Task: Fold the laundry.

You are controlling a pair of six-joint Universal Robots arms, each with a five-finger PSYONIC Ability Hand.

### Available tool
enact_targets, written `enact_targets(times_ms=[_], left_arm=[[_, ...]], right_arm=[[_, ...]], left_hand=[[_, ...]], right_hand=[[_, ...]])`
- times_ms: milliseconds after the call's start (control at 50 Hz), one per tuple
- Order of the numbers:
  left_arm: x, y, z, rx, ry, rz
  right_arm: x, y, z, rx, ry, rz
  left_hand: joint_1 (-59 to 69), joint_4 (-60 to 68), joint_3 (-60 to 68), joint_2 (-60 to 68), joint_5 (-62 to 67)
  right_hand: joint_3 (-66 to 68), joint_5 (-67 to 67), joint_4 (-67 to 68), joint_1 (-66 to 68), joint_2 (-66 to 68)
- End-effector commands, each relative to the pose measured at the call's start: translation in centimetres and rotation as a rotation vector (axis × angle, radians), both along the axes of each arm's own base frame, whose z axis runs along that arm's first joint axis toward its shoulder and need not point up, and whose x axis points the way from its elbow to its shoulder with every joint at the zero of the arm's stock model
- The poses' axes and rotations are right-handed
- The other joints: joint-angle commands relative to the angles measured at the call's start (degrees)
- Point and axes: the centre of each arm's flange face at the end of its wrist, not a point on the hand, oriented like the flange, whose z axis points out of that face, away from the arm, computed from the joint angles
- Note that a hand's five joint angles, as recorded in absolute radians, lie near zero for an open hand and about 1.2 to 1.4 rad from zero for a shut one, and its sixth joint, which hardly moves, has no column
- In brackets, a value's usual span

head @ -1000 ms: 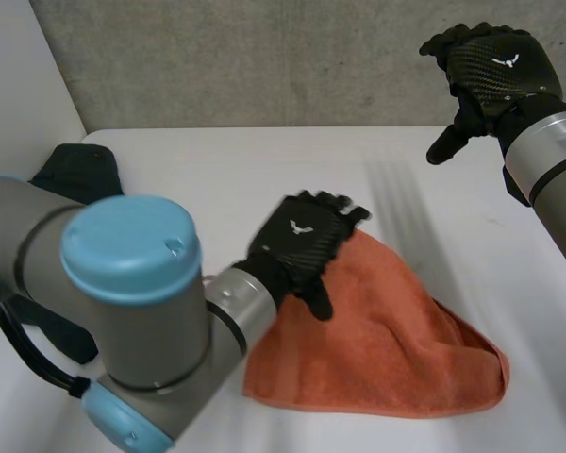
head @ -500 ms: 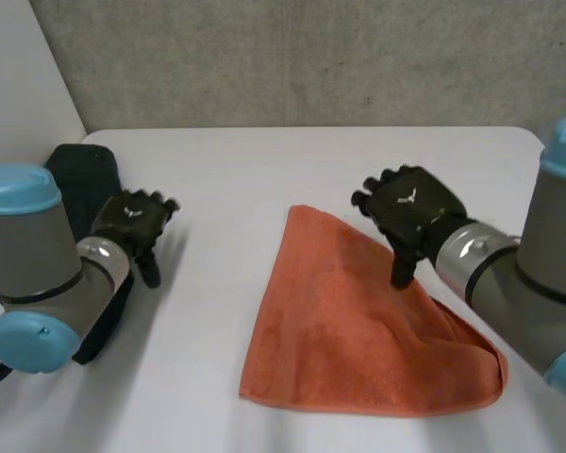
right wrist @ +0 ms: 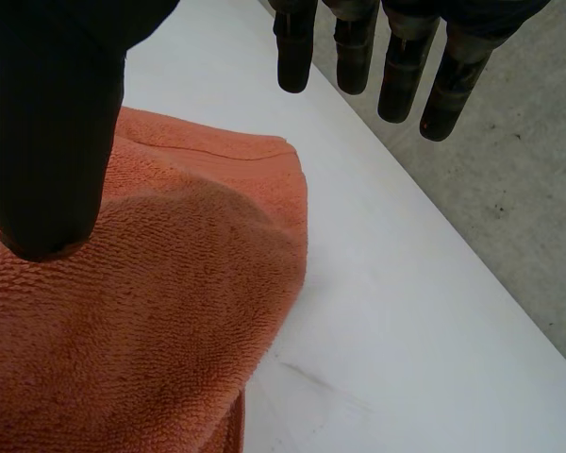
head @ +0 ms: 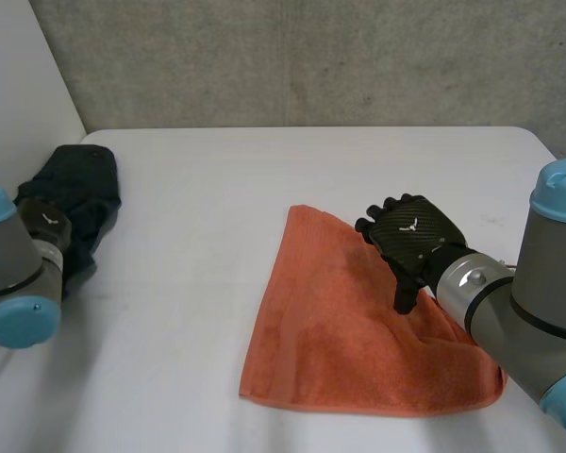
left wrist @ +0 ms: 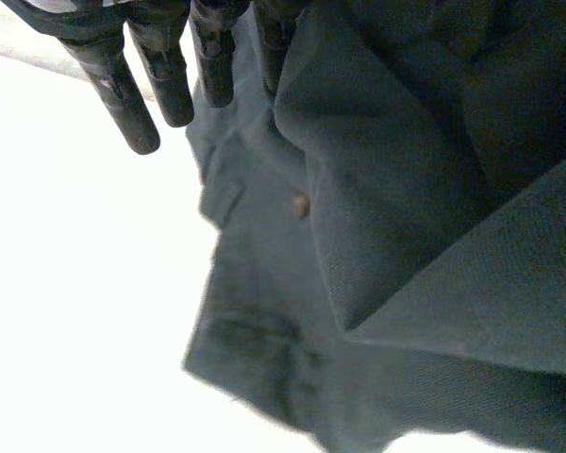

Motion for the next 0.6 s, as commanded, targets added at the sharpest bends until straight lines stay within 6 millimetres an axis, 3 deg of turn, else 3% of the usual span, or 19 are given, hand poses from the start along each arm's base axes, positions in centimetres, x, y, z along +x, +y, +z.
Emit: enact_targets(times_ms=[20,140,260,320,380,440,500,600], left_arm=[[1.3,-1.4,0.5,-0.054,-0.118,0.011],[1.8,-2.0,0.2,-0.081,-0.143,0.024],[0.3,-0.6,1.4,-0.094,-0.122,-0.009],[-4.1,2.2,4.0,-0.159,0.013,-0.109],[-6.3,4.0,5.0,-0.168,0.106,-0.165],[-9.8,7.9,6.8,-0.118,0.242,-0.266],[-12.0,10.8,7.1,-0.045,0.313,-0.341],[-17.0,18.5,6.2,0.172,0.46,-0.561]], right_arm=[[0.0,0.1,-0.1,0.003,0.001,0.002],[0.0,0.0,-0.1,0.003,0.001,0.0],[-1.0,-1.1,0.0,0.008,0.004,-0.041],[-1.6,-1.7,0.1,0.002,0.01,-0.064],[-2.0,-2.1,0.4,0.001,0.011,-0.079],[-2.5,-2.3,0.9,0.005,0.012,-0.092],[-3.2,-2.6,2.0,0.007,0.006,-0.103],[-4.9,-3.3,2.6,0.076,0.016,-0.117]], left_hand=[[2.66,3.51,3.69,3.49,2.88],[2.33,3.18,3.36,3.15,2.54],[0.65,1.5,1.68,1.47,0.86],[-2.04,-1.19,-1.01,-1.22,-1.83],[-2.72,-1.86,-1.69,-1.89,-2.5],[-3.56,-2.71,-2.53,-2.73,-3.35],[-3.56,-2.71,-2.53,-2.74,-3.35],[-2.55,-1.7,-1.52,-1.73,-2.34]], right_hand=[[-2.36,-3.22,-3.54,-1.35,-2.72],[-2.36,-3.22,-3.54,-1.35,-2.72],[-2.36,-3.22,-3.54,-1.35,-2.72],[-2.36,-3.22,-3.54,-1.35,-2.72],[-2.36,-3.22,-3.54,-1.35,-2.72],[-2.36,-3.22,-3.54,-1.35,-2.72],[-2.36,-3.22,-3.54,-1.35,-2.72],[-2.36,-3.22,-3.54,-1.35,-2.72]])
